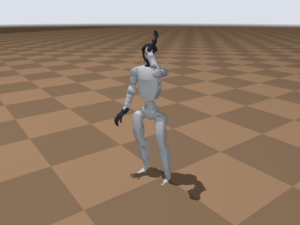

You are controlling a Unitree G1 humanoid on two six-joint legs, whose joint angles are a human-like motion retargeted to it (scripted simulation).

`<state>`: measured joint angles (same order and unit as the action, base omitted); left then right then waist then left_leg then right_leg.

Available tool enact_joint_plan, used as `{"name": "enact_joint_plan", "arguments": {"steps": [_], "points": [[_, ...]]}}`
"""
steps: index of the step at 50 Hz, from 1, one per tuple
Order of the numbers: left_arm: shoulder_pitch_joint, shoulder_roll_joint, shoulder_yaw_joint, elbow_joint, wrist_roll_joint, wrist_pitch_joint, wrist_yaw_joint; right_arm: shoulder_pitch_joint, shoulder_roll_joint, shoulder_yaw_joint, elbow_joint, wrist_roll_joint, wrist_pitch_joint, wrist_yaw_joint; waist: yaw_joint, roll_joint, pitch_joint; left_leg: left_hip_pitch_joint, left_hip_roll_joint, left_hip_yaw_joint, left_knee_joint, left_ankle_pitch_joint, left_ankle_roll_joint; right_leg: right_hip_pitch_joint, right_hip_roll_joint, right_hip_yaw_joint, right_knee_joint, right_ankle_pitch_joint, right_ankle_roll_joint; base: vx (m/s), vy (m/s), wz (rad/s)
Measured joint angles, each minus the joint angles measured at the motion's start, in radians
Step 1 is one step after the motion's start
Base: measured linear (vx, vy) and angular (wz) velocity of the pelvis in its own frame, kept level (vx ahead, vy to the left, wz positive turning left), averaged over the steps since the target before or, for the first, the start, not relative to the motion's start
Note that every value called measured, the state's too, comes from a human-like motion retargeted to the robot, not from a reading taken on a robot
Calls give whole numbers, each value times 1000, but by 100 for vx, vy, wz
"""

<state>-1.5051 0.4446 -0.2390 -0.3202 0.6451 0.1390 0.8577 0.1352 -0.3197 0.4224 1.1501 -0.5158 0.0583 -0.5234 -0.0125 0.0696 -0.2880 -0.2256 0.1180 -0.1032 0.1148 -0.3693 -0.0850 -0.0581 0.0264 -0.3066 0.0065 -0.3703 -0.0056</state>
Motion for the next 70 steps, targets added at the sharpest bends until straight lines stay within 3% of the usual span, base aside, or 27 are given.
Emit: {"name": "enact_joint_plan", "arguments": {"steps": [33, 53, 61, 70], "points": [[30, -74, 15, 28, -25, -2, 41, 63, 31, 21, -9, 47, -13, -2, -4, 20, 22, 50, 11, -78, -149, 89, -40, 48, 28, -61, -13, -4, -35, 0, -1, 23], [76, -115, -1, 6, -64, -78, 58, 103, 59, 18, 0, 90, -30, -11, 18, 25, 33, 24, -3, -135, -151, 106, -77, 64, 35, -121, -19, -10, -51, -1, 0, 26], [506, -103, 43, -124, -69, -171, 53, 86, 76, 23, -13, 80, -52, -23, 52, 7, 64, 11, -14, -160, -151, 118, -96, 70, 35, -152, -24, -9, -56, -2, 1, 28], [1058, 5, -46, -71, -145, -303, -53, 67, 60, 85, -66, -22, -103, -61, 82, -17, 91, 2, -24, -165, -151, 129, -119, 76, 33, -177, -31, -6, -54, -1, 1, 9]]}}
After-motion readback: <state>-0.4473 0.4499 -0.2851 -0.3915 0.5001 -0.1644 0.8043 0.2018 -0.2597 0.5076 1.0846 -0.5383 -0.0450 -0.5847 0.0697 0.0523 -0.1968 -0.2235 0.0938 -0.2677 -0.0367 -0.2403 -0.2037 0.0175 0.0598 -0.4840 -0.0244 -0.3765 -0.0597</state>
